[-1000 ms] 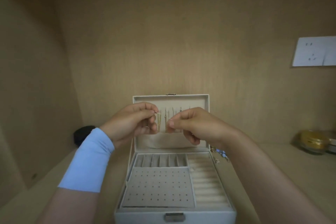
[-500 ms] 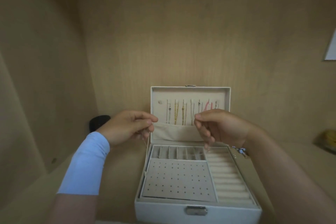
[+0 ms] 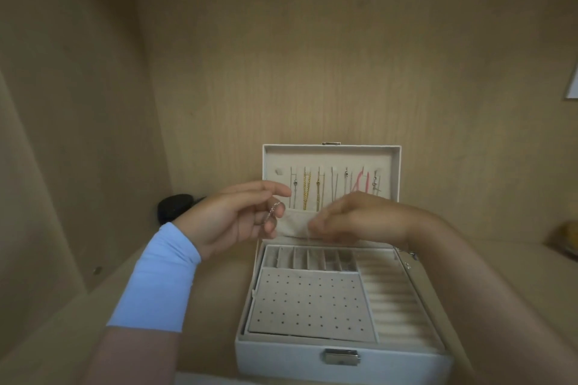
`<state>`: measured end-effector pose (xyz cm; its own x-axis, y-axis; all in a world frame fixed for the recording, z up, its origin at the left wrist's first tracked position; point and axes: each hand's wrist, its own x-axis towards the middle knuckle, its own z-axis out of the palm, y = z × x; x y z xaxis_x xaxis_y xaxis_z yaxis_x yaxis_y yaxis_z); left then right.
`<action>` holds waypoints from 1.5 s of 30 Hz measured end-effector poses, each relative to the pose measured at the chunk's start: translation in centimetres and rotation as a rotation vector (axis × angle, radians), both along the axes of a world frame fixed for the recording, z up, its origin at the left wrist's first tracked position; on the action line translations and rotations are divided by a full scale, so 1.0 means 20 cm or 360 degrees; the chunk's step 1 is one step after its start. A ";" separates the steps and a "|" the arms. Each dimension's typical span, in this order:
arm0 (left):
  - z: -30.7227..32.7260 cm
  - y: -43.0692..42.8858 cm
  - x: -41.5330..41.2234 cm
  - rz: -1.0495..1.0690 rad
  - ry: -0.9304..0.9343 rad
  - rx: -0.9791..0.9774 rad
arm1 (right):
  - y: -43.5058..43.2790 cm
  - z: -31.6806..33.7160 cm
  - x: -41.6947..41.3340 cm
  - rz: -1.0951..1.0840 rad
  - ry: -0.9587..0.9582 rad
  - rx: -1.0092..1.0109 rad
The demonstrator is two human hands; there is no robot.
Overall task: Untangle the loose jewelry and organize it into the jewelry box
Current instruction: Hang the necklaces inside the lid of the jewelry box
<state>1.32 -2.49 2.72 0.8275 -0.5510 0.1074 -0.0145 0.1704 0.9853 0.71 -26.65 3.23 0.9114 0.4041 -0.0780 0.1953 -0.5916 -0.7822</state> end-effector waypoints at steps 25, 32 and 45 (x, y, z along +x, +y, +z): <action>-0.04 -0.15 0.18 0.1661 -0.0676 0.0644 | 0.40 0.04 0.32 -0.0811 -0.1376 -0.0043; -0.09 -0.16 0.23 0.1749 -0.0488 0.0657 | 0.47 -0.01 0.37 -0.1080 -0.1297 0.0073; -0.05 -0.06 0.11 0.1063 -0.0216 0.0640 | 0.35 -0.06 0.15 -0.0760 -0.0451 0.0078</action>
